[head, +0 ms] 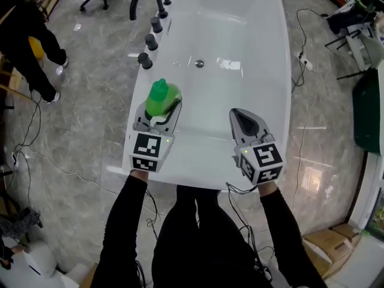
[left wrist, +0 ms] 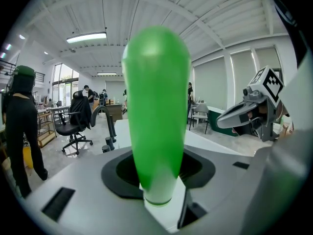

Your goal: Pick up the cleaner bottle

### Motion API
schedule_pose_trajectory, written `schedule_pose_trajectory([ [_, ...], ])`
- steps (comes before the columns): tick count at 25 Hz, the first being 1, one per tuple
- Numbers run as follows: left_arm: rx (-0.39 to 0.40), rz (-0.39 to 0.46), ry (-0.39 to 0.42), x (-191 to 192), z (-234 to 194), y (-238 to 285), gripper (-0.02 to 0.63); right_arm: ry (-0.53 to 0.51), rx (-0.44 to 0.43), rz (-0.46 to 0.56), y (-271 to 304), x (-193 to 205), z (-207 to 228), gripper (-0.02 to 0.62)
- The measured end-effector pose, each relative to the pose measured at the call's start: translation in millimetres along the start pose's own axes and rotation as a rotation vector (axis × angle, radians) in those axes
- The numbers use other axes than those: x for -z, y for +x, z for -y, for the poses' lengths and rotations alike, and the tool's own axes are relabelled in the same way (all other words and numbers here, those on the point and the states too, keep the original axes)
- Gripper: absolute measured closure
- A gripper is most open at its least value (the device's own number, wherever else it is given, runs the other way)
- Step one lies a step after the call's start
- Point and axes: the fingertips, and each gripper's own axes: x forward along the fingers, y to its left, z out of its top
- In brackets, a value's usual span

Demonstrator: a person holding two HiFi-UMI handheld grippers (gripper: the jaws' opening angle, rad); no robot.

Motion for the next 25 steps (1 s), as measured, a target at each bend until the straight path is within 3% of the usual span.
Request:
schedule_pose_trajectory([
  [25, 0.073, 0.013, 0.020, -17, 94, -59, 0.414, -0.010, 0.031, 0.089, -71, 6, 1, 0.594],
])
